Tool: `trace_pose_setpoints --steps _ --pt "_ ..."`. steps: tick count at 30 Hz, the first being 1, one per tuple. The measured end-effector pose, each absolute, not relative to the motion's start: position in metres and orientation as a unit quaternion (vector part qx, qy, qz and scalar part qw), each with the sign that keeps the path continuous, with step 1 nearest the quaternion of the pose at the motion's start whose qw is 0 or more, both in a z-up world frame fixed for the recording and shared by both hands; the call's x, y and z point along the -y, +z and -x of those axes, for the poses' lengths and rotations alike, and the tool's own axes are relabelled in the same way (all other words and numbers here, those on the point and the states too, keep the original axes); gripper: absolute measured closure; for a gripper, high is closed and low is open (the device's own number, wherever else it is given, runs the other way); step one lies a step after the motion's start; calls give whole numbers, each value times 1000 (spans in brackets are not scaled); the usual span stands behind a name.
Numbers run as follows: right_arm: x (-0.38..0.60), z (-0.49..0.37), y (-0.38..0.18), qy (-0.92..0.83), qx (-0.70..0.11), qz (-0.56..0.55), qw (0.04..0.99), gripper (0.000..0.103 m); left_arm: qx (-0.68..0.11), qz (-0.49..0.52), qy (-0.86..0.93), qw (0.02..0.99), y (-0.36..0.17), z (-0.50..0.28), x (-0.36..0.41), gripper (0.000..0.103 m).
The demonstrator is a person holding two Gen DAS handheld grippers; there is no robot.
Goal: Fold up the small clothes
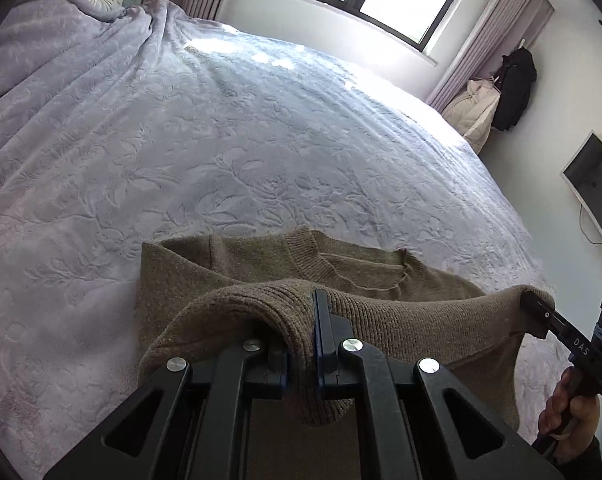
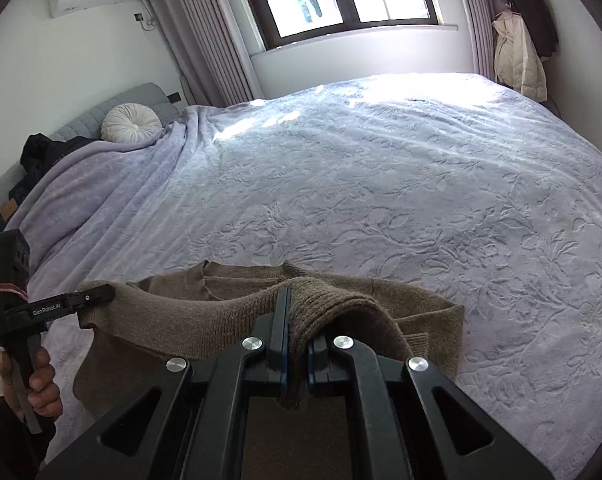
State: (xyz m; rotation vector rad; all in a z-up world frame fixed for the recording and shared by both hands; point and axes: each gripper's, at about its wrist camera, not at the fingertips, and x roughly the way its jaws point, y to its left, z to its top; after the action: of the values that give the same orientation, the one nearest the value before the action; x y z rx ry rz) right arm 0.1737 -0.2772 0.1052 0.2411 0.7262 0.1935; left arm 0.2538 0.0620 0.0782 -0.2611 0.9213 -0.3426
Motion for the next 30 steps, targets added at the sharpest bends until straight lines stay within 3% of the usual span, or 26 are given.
trace_pose_setpoints --steps 9,16,18,20,21,23,24,28,30 --pt "292 -234 36 66 -434 -154 885 95 -511 161 -165 828 25 -304 -64 92" --pt "323 -255 12 73 -475 -280 831 93 -552 242 -185 776 19 -321 -79 91" --pt "332 -256 13 86 -478 -321 813 86 -559 263 -203 760 23 -326 -82 69" --pt "341 -254 13 104 -470 -362 798 74 -538 281 -214 765 34 -324 -86 18" --pt "344 -253 13 114 -467 -381 790 61 -529 284 -208 772 40 -323 -88 9" --pt "348 -249 16 114 -460 -398 785 39 -517 283 -191 785 50 -319 -90 6" --pt "349 -246 20 106 -456 -396 790 34 -516 278 -186 788 54 -317 -91 6" --pt "348 -217 55 77 -418 -345 837 33 -494 194 -138 836 72 -287 -82 6" --pt "333 -205 72 40 -410 -251 876 33 -481 120 -127 859 78 -271 -68 6"
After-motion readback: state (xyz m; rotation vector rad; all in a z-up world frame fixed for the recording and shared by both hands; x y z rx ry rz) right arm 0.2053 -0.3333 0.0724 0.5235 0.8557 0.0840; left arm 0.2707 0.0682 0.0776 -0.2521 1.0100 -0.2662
